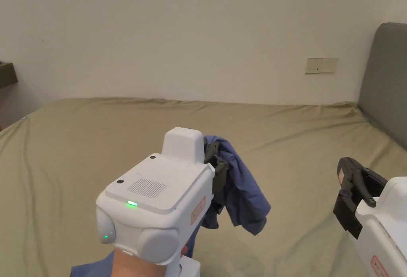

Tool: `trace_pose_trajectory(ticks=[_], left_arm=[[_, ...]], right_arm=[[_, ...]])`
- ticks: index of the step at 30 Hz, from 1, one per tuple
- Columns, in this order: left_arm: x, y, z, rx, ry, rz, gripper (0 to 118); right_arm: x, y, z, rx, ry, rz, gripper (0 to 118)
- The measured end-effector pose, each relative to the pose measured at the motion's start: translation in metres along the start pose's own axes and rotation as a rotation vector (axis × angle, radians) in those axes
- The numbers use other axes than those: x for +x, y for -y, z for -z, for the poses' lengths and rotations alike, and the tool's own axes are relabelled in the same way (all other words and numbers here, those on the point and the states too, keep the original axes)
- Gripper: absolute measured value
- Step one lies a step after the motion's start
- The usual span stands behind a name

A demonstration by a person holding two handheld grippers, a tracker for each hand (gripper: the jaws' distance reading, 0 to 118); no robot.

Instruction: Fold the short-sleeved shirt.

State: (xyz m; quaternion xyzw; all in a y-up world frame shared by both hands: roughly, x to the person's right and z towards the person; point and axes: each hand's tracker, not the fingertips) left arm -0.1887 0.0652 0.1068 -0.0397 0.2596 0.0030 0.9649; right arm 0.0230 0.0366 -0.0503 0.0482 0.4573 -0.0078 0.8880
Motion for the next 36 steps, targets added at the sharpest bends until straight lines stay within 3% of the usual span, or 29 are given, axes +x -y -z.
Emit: trace_pose_trajectory(ticks=[4, 7, 11, 14, 15, 17, 18, 23, 24, 27, 30, 34, 35, 36], left_arm=[[0.086, 0.039, 0.046, -0.126, 0.221, -0.010, 8], [0.150, 0.104, 0.078, -0.329, 0.339, 0.036, 8], [0.216, 0.198, 0.097, -0.687, 0.442, 0.110, 8], [0.240, 0.238, 0.090, -0.795, 0.446, 0.177, 10], [0.235, 0.244, 0.093, -0.776, 0.418, 0.201, 23], [0.225, 0.232, 0.094, -0.762, 0.422, 0.154, 67], [0.216, 0.220, 0.097, -0.776, 0.437, 0.077, 80], [0.114, 0.119, 0.079, -0.522, 0.413, -0.316, 83], [0.093, 0.099, 0.067, -0.439, 0.410, -0.346, 93], [0.035, 0.046, 0.013, -0.176, 0.254, -0.311, 114], [0.002, 0.017, -0.054, 0.056, -0.050, -0.149, 118], [-0.024, 0.025, -0.114, 0.176, -0.380, -0.012, 118], [-0.030, 0.032, -0.127, 0.185, -0.416, -0.005, 114], [-0.032, 0.039, -0.138, 0.193, -0.434, -0.011, 93]], right_arm=[[0.051, 0.002, -0.033, -0.015, 0.121, -0.048, 1], [0.080, 0.009, -0.050, -0.039, 0.176, -0.030, 1], [0.100, 0.023, -0.063, -0.077, 0.215, -0.021, 1], [0.107, 0.035, -0.067, -0.110, 0.222, -0.028, 1], [0.108, 0.038, -0.067, -0.119, 0.222, -0.030, 1], [0.109, 0.043, -0.063, -0.135, 0.215, -0.028, 1], [0.108, 0.044, -0.061, -0.138, 0.210, -0.025, 1], [0.092, 0.035, -0.056, -0.094, 0.170, -0.005, 1], [0.088, 0.032, -0.056, -0.082, 0.164, -0.009, 1], [0.075, 0.022, -0.056, -0.035, 0.132, -0.013, 1], [0.062, 0.017, -0.059, 0.006, 0.116, -0.039, 1], [0.048, 0.015, -0.062, 0.031, 0.094, -0.033, 1], [0.044, 0.016, -0.064, 0.031, 0.086, -0.026, 1], [0.041, 0.018, -0.065, 0.030, 0.080, -0.020, 1]])
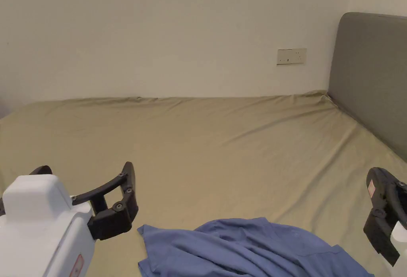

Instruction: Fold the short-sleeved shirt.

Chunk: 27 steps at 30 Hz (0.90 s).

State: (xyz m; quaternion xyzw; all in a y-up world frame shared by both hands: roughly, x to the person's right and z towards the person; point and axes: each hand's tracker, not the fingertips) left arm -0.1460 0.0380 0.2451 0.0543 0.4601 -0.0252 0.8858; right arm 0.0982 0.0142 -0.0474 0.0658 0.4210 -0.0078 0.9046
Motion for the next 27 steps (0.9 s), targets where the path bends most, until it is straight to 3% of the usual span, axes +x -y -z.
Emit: trace_pose_trajectory(ticks=[1, 2, 3, 11, 15, 16, 18, 19, 25, 26, 27], left_arm=[[-0.008, 0.005, -0.009, -0.004, -0.001, -0.006, 65], [-0.015, 0.009, -0.017, -0.015, -0.011, -0.028, 27], [-0.021, 0.014, -0.022, -0.046, -0.029, -0.056, 0], [-0.034, 0.039, -0.029, -0.231, 0.044, -0.057, 0], [-0.039, 0.058, 0.011, -0.537, 0.165, -0.160, 16], [-0.039, 0.066, 0.024, -0.643, 0.197, -0.184, 44], [-0.030, 0.099, 0.046, -0.826, 0.200, -0.197, 115], [-0.024, 0.116, 0.052, -0.905, 0.190, -0.176, 118], [0.007, 0.209, 0.069, -1.194, 0.168, -0.064, 97], [0.012, 0.218, 0.069, -1.226, 0.176, -0.064, 85], [0.016, 0.225, 0.066, -1.238, 0.184, -0.070, 62]], right_arm=[[-0.002, 0.002, -0.002, -0.004, -0.006, 0.003, 1], [-0.005, 0.004, -0.003, -0.013, -0.014, 0.002, 1], [-0.008, 0.006, -0.004, -0.022, -0.023, 0.003, 1], [-0.017, 0.014, -0.008, -0.065, -0.048, -0.015, 1], [-0.014, 0.017, -0.005, -0.085, -0.045, -0.012, 1], [-0.013, 0.018, -0.004, -0.092, -0.044, -0.009, 1], [-0.012, 0.022, -0.005, -0.106, -0.042, 0.002, 1], [-0.011, 0.024, -0.005, -0.113, -0.042, 0.005, 1], [-0.004, 0.044, -0.003, -0.183, -0.028, -0.009, 1], [-0.002, 0.048, -0.002, -0.200, -0.024, -0.008, 1], [0.001, 0.053, 0.000, -0.217, -0.020, -0.007, 1]])
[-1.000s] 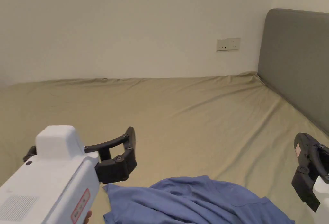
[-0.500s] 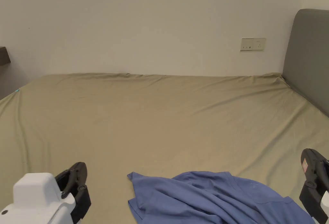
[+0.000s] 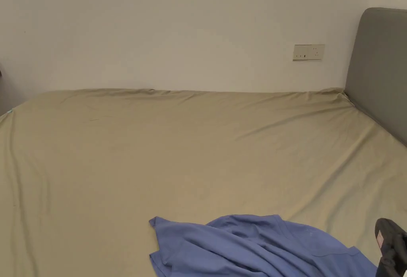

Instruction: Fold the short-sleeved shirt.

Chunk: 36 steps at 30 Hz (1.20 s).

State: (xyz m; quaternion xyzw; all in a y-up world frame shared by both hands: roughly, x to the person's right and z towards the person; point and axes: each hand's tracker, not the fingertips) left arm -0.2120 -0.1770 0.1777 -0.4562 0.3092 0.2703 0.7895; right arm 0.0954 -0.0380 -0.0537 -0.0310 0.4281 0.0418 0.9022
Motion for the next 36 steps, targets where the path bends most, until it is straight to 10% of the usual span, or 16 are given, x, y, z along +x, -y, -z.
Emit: trace_pose_trajectory(ticks=[3, 6, 7, 10, 11, 18, 26, 36], left_arm=[[0.004, 0.001, 0.001, 0.053, -0.045, 0.030, 50], [0.004, -0.006, -0.011, 0.034, 0.039, -0.021, 1], [0.003, -0.007, -0.014, 0.046, 0.082, -0.045, 1], [0.009, -0.006, -0.015, 0.070, 0.029, 0.013, 1], [0.009, -0.006, -0.019, 0.083, 0.035, 0.013, 1], [0.008, -0.008, -0.038, 0.110, 0.073, -0.032, 1], [0.013, -0.013, -0.039, 0.117, 0.075, -0.022, 1], [-0.010, -0.027, -0.115, 0.393, 0.165, -0.142, 1]], right_arm=[[0.006, 0.012, 0.007, -0.050, 0.016, -0.013, 1], [0.014, 0.023, 0.020, -0.124, 0.016, -0.011, 9], [0.019, 0.026, 0.026, -0.168, 0.011, -0.019, 24], [0.043, 0.043, 0.057, -0.364, 0.003, 0.013, 117], [0.051, 0.051, 0.067, -0.416, 0.008, 0.025, 118], [0.095, 0.122, 0.127, -0.809, 0.082, -0.040, 106], [0.073, 0.144, 0.144, -0.834, -0.030, 0.033, 6], [0.082, 0.052, 0.085, -0.454, -0.157, 0.255, 6]])
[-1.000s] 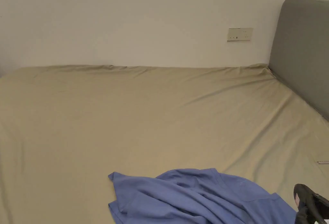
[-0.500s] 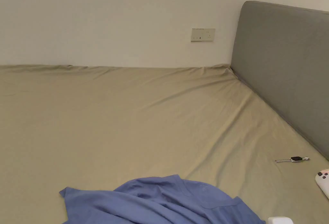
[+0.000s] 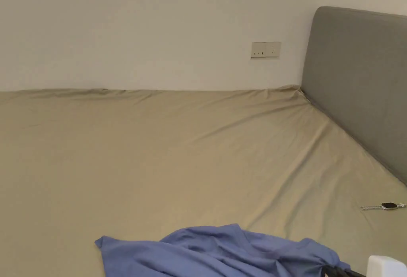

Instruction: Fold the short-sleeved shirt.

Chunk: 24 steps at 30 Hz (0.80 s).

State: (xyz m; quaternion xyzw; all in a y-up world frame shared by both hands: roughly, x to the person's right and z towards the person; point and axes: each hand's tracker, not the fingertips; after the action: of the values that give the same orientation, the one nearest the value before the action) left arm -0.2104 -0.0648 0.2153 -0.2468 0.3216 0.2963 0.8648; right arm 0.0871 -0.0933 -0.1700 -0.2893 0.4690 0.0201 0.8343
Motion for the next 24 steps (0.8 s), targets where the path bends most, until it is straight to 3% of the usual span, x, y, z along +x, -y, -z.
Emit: trace_pose_trajectory(ticks=[13, 16, 20, 24], left_arm=[[0.013, -0.147, -0.140, 0.648, 0.104, -0.044, 1], [0.022, -0.194, -0.148, 0.704, 0.112, -0.034, 1], [0.035, -0.255, -0.135, 0.737, 0.118, -0.055, 1], [0.034, -0.324, -0.102, 0.758, 0.097, -0.059, 1]], right_arm=[[-0.097, -0.140, -0.107, 0.445, -0.204, -0.038, 6], [-0.119, -0.179, -0.104, 0.505, -0.177, -0.099, 6], [-0.138, -0.233, -0.084, 0.545, -0.177, -0.099, 6], [-0.152, -0.293, -0.052, 0.600, -0.119, -0.166, 6]])
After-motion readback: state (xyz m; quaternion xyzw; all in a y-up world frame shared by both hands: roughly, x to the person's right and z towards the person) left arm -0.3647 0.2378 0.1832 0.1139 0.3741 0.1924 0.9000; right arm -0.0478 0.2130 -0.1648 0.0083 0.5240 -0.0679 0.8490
